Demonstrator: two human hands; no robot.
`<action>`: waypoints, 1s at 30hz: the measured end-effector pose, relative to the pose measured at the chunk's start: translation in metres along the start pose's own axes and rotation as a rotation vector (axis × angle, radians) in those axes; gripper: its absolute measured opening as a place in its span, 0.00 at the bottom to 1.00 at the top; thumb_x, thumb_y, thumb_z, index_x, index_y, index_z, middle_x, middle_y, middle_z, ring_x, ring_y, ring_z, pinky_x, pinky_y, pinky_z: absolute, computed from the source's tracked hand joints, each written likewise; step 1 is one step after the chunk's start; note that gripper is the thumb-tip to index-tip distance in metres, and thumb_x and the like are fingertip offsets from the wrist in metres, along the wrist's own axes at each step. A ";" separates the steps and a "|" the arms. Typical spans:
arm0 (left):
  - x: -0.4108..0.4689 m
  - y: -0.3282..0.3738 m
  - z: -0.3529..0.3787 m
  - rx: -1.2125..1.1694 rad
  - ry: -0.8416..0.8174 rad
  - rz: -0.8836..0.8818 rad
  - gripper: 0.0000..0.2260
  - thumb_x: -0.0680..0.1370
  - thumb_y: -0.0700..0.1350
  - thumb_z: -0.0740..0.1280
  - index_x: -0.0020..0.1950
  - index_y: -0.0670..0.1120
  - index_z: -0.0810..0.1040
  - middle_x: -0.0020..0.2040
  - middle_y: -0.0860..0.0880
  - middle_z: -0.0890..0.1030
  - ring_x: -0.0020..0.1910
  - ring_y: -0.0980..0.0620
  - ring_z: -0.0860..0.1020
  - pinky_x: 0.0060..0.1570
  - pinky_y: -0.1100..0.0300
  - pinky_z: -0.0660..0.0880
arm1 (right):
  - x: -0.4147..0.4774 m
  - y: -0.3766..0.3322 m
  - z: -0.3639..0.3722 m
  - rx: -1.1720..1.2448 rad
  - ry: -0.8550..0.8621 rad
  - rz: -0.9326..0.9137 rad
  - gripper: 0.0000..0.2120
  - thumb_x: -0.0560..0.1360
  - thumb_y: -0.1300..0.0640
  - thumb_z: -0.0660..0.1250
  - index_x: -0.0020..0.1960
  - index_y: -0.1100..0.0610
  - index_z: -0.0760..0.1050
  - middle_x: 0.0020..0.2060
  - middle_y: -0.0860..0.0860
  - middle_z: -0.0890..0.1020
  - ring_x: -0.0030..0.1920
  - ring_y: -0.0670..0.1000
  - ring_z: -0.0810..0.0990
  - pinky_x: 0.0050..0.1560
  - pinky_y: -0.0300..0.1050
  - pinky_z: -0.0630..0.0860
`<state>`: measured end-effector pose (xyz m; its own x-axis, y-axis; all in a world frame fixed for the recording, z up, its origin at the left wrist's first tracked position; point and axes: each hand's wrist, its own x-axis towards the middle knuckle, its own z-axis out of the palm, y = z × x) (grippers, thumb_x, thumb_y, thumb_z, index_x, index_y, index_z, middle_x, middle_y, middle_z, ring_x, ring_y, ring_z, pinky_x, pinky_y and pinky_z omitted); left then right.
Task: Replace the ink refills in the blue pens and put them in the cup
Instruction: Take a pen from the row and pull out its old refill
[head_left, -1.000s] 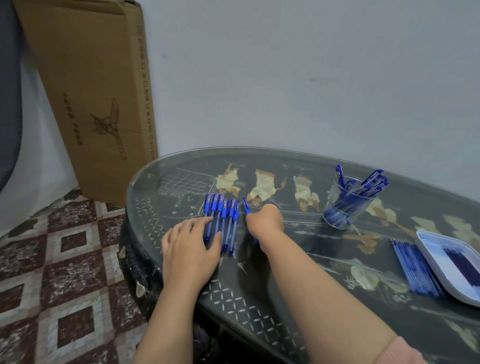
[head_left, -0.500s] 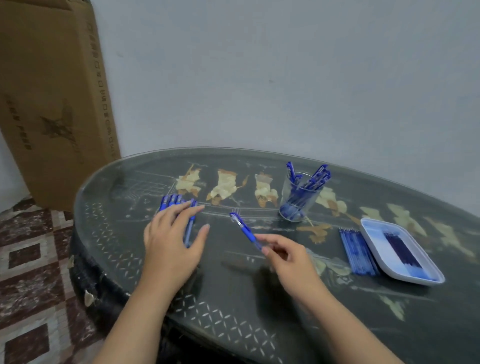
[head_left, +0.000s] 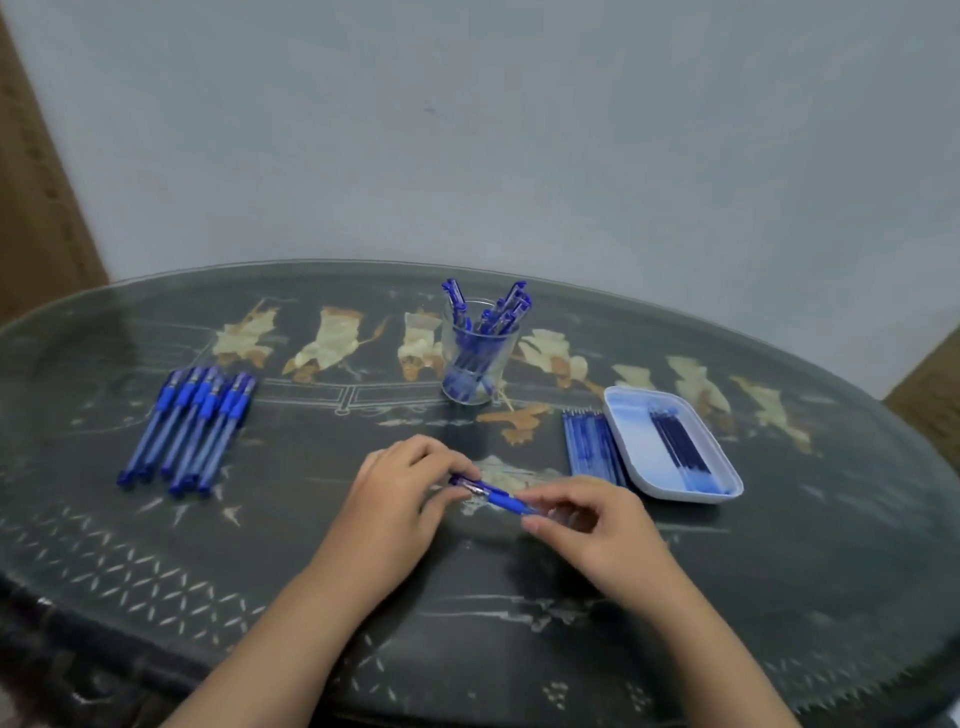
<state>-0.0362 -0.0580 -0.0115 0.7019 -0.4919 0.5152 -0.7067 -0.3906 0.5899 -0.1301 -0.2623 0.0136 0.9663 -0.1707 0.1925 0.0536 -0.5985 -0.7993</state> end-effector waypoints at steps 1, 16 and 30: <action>0.002 0.001 0.004 -0.009 -0.017 -0.003 0.06 0.75 0.53 0.63 0.51 0.59 0.77 0.46 0.60 0.75 0.47 0.62 0.75 0.53 0.53 0.73 | 0.000 0.006 0.000 -0.052 0.036 -0.044 0.14 0.70 0.61 0.77 0.47 0.42 0.85 0.37 0.40 0.82 0.38 0.42 0.78 0.42 0.31 0.70; 0.011 -0.008 0.017 -0.091 -0.029 -0.057 0.07 0.74 0.48 0.68 0.50 0.53 0.81 0.48 0.61 0.80 0.50 0.62 0.77 0.54 0.57 0.73 | 0.012 0.038 0.020 -0.231 0.234 -0.331 0.09 0.74 0.49 0.70 0.53 0.46 0.83 0.45 0.41 0.82 0.46 0.45 0.80 0.47 0.55 0.77; 0.011 -0.006 0.021 -0.019 -0.024 -0.018 0.13 0.75 0.59 0.60 0.47 0.55 0.81 0.41 0.68 0.78 0.46 0.70 0.73 0.54 0.57 0.68 | 0.009 0.035 0.020 -0.216 0.289 -0.383 0.05 0.71 0.57 0.73 0.47 0.52 0.84 0.40 0.41 0.83 0.42 0.45 0.79 0.44 0.52 0.78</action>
<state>-0.0259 -0.0777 -0.0226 0.7122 -0.5036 0.4891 -0.6918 -0.3853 0.6107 -0.1149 -0.2689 -0.0239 0.7775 -0.0986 0.6211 0.3065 -0.8029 -0.5113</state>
